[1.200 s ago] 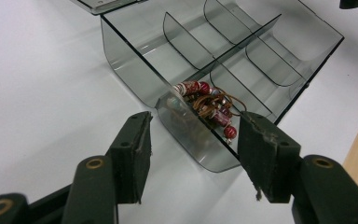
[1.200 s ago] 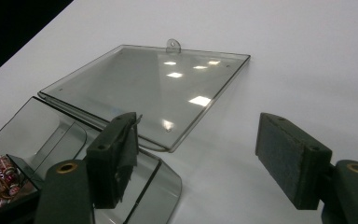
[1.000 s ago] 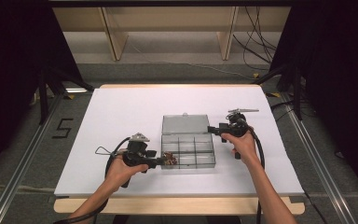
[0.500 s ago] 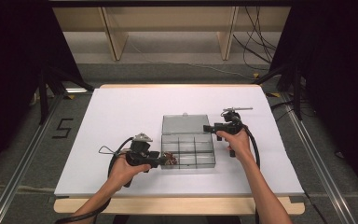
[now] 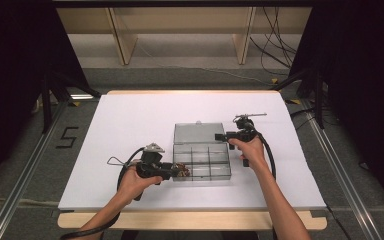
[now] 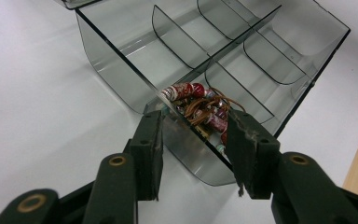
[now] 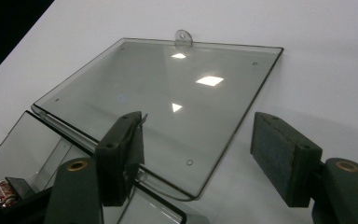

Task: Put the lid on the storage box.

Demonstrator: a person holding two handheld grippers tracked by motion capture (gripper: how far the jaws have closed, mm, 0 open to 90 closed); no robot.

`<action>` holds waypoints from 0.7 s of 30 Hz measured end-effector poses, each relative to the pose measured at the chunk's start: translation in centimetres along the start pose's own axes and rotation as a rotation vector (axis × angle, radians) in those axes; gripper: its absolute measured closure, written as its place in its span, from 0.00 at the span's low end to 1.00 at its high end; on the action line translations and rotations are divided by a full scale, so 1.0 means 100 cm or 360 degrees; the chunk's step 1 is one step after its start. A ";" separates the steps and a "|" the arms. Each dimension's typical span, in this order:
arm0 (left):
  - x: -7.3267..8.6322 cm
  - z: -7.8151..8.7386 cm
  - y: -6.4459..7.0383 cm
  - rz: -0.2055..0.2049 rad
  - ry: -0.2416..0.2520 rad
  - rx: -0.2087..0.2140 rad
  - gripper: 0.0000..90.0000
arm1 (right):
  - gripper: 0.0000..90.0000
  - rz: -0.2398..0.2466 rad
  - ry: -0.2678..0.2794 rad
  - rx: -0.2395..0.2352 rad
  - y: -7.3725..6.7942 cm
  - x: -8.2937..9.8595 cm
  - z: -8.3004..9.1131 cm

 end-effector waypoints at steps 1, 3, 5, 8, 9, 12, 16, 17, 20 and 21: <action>0.000 0.000 0.000 0.0000 0.0000 0.0000 0.63 | 0.40 0.0000 0.0000 0.0000 0.000 0.000 0.000; 0.001 0.001 -0.001 -0.0033 -0.0021 0.0007 0.63 | 0.40 0.0006 -0.0015 -0.0024 -0.002 0.001 0.000; 0.001 0.001 -0.001 -0.0032 -0.0019 0.0006 0.63 | 0.40 -0.0024 -0.0024 -0.0005 -0.001 0.002 -0.001; 0.000 0.000 0.000 -0.0015 0.0001 0.0004 0.63 | 0.39 -0.0011 -0.0022 -0.0015 -0.001 0.002 -0.001; 0.000 0.000 0.000 -0.0014 0.0002 0.0004 0.63 | 0.39 -0.0052 -0.0042 -0.0040 -0.004 0.003 -0.001; 0.000 0.000 0.000 -0.0019 0.0003 -0.0007 0.63 | 0.39 -0.0019 -0.0038 -0.0014 0.000 0.003 -0.004; 0.000 0.000 0.000 -0.0025 0.0002 -0.0006 0.63 | 0.39 -0.0026 -0.0045 -0.0022 0.001 0.003 -0.005; 0.000 0.001 0.000 -0.0053 -0.0018 -0.0001 0.63 | 0.39 -0.0048 -0.0049 -0.0023 0.000 0.004 -0.005; 0.000 0.001 0.000 -0.0058 -0.0025 -0.0003 0.63 | 0.39 -0.0091 -0.0067 -0.0045 -0.001 0.004 -0.005; 0.000 0.001 -0.001 -0.0063 -0.0026 -0.0006 0.63 | 0.39 -0.0146 -0.0088 -0.0046 -0.004 0.005 -0.004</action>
Point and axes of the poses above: each handheld gripper's, and its own axes: z roughly backward along the jaws, x roughly out of its underside, y roughly to its right, the point moved 8 cm from there along -z, roughly forward along the jaws, and after that the axes turned 4 degrees about y, right-handed, at the moved point
